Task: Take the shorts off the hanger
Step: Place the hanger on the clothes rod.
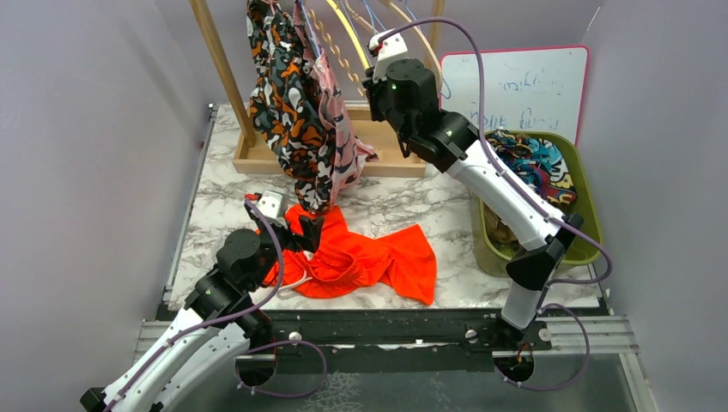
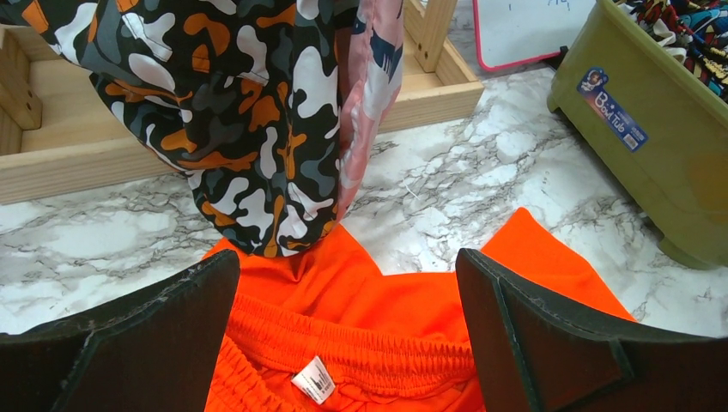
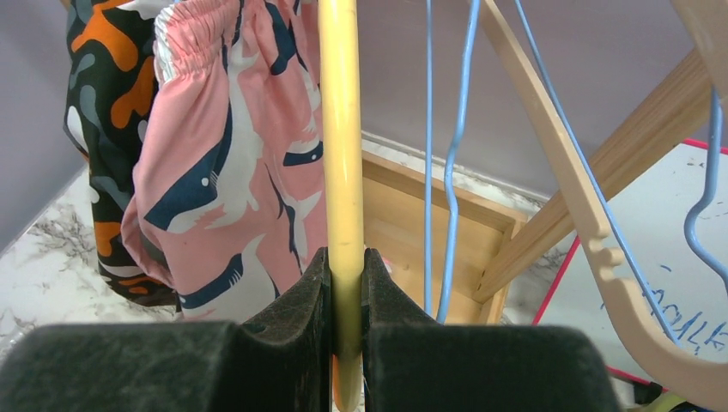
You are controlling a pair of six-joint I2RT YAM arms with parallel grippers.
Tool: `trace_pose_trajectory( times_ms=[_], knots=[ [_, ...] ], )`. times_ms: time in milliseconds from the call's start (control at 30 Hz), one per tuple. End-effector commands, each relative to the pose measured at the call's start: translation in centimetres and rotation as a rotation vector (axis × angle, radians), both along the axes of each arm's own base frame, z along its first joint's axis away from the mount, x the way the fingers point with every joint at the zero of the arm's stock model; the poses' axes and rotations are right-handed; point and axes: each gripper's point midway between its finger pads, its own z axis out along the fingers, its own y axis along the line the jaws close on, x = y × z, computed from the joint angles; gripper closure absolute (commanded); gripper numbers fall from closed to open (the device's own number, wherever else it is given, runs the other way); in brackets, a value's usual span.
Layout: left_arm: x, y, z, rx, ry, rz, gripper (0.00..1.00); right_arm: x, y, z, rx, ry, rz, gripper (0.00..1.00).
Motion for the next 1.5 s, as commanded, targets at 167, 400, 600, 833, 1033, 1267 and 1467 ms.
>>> trace_pose_trajectory(
  times_ms=[167,400,600,833,1033,1267,1467],
  knots=[
    [0.1,0.3,1.3,-0.024,-0.023,0.02,0.01,0.7,0.2,3.1,0.067,-0.049,0.022,0.99],
    [0.1,0.3,1.3,-0.025,-0.023,0.017,0.01,0.7,-0.3,4.5,0.104,-0.073,0.006,0.99],
    [0.1,0.3,1.4,-0.027,-0.024,0.016,0.01,1.1,-0.5,5.9,0.099,-0.103,-0.009,0.99],
    [0.0,0.3,1.4,-0.029,-0.026,0.017,0.01,2.9,0.3,4.5,0.09,-0.078,0.001,0.99],
    [0.0,0.3,1.5,-0.03,-0.027,0.014,0.01,4.1,0.5,4.1,0.101,-0.057,0.02,0.99],
    [0.0,0.4,1.5,-0.028,-0.028,0.015,0.01,5.0,0.4,2.9,0.105,-0.019,0.036,0.99],
    [0.1,0.3,1.4,-0.025,-0.025,0.017,0.01,5.1,0.8,2.3,0.098,-0.004,0.055,0.99]
  ],
)
